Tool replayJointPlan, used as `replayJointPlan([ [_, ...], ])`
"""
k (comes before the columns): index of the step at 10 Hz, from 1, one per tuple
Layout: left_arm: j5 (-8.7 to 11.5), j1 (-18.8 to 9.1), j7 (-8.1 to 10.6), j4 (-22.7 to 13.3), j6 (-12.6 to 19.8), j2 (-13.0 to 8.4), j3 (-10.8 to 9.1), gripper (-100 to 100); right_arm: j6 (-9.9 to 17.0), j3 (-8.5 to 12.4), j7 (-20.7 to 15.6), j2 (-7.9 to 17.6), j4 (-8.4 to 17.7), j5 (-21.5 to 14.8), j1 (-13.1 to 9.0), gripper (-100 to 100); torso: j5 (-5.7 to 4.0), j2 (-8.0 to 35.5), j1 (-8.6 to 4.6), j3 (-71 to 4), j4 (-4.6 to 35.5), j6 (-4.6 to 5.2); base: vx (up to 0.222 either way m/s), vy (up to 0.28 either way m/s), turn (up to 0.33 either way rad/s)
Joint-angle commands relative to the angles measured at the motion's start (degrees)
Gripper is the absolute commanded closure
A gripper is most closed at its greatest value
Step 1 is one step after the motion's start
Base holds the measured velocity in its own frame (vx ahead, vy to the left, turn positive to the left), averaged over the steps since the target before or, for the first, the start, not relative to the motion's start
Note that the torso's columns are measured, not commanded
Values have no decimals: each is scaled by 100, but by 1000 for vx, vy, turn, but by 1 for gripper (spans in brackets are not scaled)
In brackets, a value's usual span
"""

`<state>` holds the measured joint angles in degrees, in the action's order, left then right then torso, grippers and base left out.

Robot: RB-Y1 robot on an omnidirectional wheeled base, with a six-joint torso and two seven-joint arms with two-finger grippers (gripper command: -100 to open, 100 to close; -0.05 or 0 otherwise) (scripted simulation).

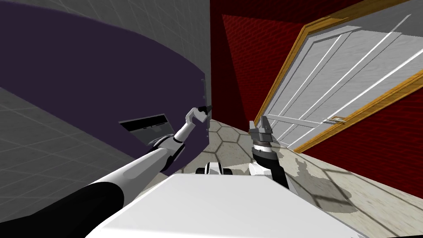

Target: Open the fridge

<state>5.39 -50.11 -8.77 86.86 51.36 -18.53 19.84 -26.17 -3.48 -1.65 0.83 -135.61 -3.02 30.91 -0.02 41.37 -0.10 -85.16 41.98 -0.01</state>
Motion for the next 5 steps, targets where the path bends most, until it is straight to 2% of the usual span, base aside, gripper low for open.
replayJointPlan([
  [1,-121,-4,51,-204,-68,-63,-143,-100,0,0,0,0,0,0,1,0,1,37,6,23,11,1,195,-58,55],
  [4,-257,12,108,-438,-138,-190,-357,-100,0,0,0,0,0,0,-1,0,4,97,16,62,34,-6,204,-52,63],
  [5,-199,-18,82,-421,-140,-159,-303,-100,0,0,0,0,0,0,-1,0,9,91,29,57,34,-12,79,-22,33],
])
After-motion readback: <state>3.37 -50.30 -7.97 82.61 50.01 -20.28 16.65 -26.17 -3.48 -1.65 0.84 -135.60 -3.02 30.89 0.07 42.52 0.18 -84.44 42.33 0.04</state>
